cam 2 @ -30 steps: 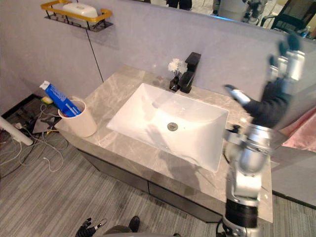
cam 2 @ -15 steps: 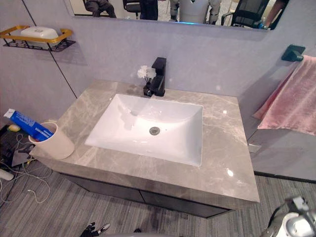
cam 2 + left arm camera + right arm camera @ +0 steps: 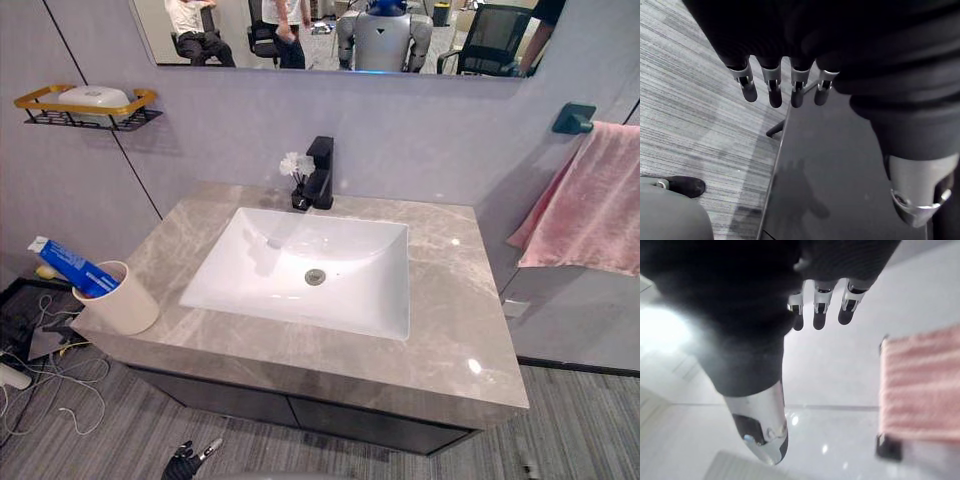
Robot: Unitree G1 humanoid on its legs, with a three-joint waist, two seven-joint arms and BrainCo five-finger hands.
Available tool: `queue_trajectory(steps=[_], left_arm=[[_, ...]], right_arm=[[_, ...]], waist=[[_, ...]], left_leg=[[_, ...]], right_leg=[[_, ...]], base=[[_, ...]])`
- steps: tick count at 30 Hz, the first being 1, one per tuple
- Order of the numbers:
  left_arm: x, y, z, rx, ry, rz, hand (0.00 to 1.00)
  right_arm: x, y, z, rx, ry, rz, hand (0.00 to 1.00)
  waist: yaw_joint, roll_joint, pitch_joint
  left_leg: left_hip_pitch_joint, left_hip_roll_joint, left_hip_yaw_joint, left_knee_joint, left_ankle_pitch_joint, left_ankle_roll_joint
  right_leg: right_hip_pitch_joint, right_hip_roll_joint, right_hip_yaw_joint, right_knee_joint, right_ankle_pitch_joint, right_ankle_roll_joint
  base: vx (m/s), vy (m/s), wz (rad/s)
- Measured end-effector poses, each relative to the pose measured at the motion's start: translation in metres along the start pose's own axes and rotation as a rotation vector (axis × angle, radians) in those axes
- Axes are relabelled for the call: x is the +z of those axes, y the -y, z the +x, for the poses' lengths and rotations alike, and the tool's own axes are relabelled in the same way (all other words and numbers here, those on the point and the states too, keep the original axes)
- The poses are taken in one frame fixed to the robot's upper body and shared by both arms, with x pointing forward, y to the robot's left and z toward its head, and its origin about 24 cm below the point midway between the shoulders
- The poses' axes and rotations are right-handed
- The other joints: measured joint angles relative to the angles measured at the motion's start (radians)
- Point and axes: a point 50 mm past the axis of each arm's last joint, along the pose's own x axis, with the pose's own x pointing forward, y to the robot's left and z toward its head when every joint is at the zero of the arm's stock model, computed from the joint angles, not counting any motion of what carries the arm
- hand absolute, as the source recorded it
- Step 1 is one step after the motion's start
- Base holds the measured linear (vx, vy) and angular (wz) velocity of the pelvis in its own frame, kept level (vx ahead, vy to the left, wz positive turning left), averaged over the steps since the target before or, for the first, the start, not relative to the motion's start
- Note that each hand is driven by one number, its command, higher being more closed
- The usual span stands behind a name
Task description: Organize washtable
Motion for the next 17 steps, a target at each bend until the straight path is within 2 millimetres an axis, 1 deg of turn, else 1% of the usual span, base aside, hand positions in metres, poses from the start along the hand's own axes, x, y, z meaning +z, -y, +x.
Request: queue_trajectory(steps=[2,5,7,9,12,17], left_arm=[[-0.001,0.0,0.0,-0.009,-0.004,0.017,0.0],[0.002,0.001,0.003,-0.034,-0.002,0.049,0.0],[0.004,0.0,0.003,-0.035,0.003,0.055,0.0],[0.01,0.0,0.006,-0.046,0.021,0.09,0.0],[0.013,-0.002,0.007,-0.045,0.031,0.111,0.0],[0.016,-0.002,0.008,-0.049,0.042,0.142,0.0]], right_arm=[[-0.02,-0.002,-0.003,0.057,-0.088,-0.071,0.0],[-0.034,-0.007,-0.006,0.118,-0.153,-0.152,0.0],[-0.037,-0.011,-0.006,0.151,-0.167,-0.202,0.0],[-0.04,-0.02,-0.007,0.199,-0.175,-0.277,0.0],[-0.043,-0.024,-0.008,0.224,-0.182,-0.344,0.0],[-0.04,-0.03,-0.006,0.261,-0.168,-0.443,0.0]], waist=[[-0.001,-0.001,0.001],[-0.001,-0.004,0.008],[-0.001,-0.008,0.019],[0.0,-0.016,0.043],[0.001,-0.025,0.057],[-0.001,-0.027,0.083]], left_leg=[[0.01,-0.004,-0.011,-0.003,0.0,0.0],[0.016,-0.01,-0.026,-0.003,0.0,0.0],[0.021,-0.012,-0.031,-0.003,0.0,0.0],[0.028,-0.013,-0.041,-0.004,0.0,0.0],[0.03,-0.016,-0.046,-0.004,0.0,0.0],[0.032,-0.022,-0.061,-0.004,0.001,0.001]], right_leg=[[0.016,-0.001,-0.012,-0.016,0.002,0.003],[0.03,0.0,-0.026,-0.027,0.004,0.006],[0.042,0.0,-0.031,-0.036,0.006,0.01],[0.053,0.0,-0.037,-0.037,0.006,0.01],[0.062,-0.002,-0.046,-0.045,0.007,0.011],[0.07,-0.004,-0.053,-0.051,0.008,0.013]], base=[[0.05,0.002,0.13],[0.06,-0.007,0.14],[0.01,-0.01,0.07],[-0.02,-0.014,0.07],[-0.02,-0.007,0.08],[-0.01,-0.007,0.05]])
